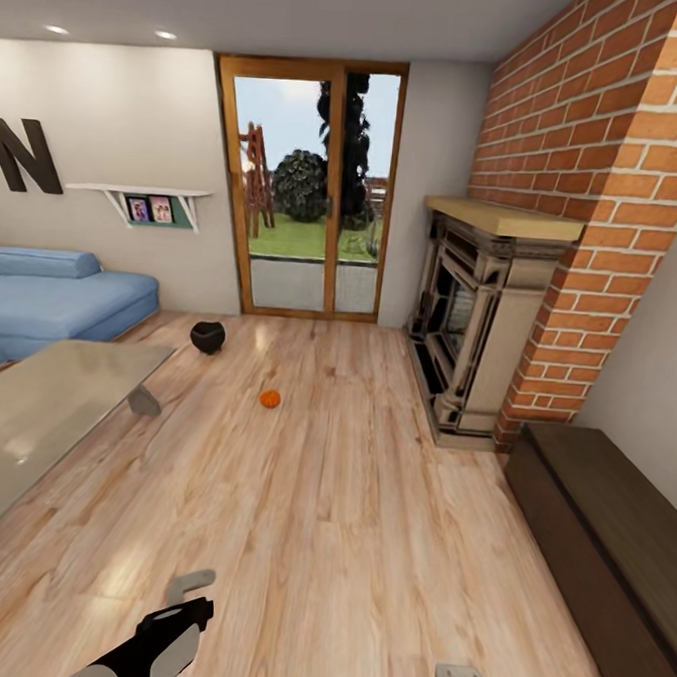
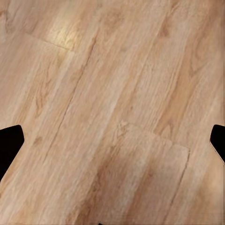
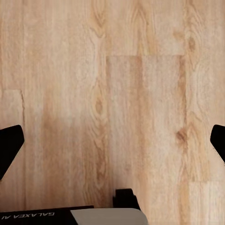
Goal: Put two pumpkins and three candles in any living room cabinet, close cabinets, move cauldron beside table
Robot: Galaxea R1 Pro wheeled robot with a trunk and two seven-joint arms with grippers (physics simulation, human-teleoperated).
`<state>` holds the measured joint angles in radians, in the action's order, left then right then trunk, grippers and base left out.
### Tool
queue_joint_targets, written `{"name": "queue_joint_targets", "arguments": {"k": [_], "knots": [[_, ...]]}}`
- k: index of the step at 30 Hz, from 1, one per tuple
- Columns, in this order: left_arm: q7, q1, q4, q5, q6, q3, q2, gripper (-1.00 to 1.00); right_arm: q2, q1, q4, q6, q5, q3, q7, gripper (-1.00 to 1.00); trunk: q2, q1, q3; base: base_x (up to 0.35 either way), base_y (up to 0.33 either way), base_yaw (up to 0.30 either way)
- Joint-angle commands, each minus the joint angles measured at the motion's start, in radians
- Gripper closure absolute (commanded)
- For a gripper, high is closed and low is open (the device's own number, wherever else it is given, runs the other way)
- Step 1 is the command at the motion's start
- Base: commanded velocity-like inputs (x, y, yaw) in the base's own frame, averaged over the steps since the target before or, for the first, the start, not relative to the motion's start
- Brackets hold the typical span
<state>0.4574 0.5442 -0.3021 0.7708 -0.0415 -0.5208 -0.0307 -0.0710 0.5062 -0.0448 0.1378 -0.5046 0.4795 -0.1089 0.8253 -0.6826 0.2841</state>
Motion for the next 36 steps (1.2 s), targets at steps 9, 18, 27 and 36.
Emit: {"name": "queue_joint_targets", "arguments": {"k": [9, 18, 27, 36], "knots": [[0.007, 0.0, 0.006, 0.003, -0.005, -0.009, -0.001, -1.0, -0.001, 0.002, -0.004, 0.006, -0.009, 0.008, 0.0, -1.0, 0.001, -0.001, 0.001, 0.333, 0.0, 0.0], [0.007, 0.0, 0.006, 0.002, -0.005, -0.01, -0.002, -1.0, -0.001, 0.002, -0.004, 0.006, -0.009, 0.008, 0.0, -1.0, 0.001, -0.001, 0.001, 0.333, 0.005, 0.0], [0.007, 0.0, 0.006, 0.002, -0.005, -0.01, -0.002, -1.0, -0.001, 0.002, -0.004, 0.006, -0.009, 0.008, 0.0, -1.0, 0.001, -0.001, 0.001, 0.333, 0.074, 0.0], [0.007, 0.0, 0.006, 0.002, -0.004, -0.01, -0.001, -1.0, -0.001, 0.002, -0.004, 0.006, -0.009, 0.008, 0.0, -1.0, 0.001, -0.001, 0.001, 0.333, 0.082, 0.0]]}}
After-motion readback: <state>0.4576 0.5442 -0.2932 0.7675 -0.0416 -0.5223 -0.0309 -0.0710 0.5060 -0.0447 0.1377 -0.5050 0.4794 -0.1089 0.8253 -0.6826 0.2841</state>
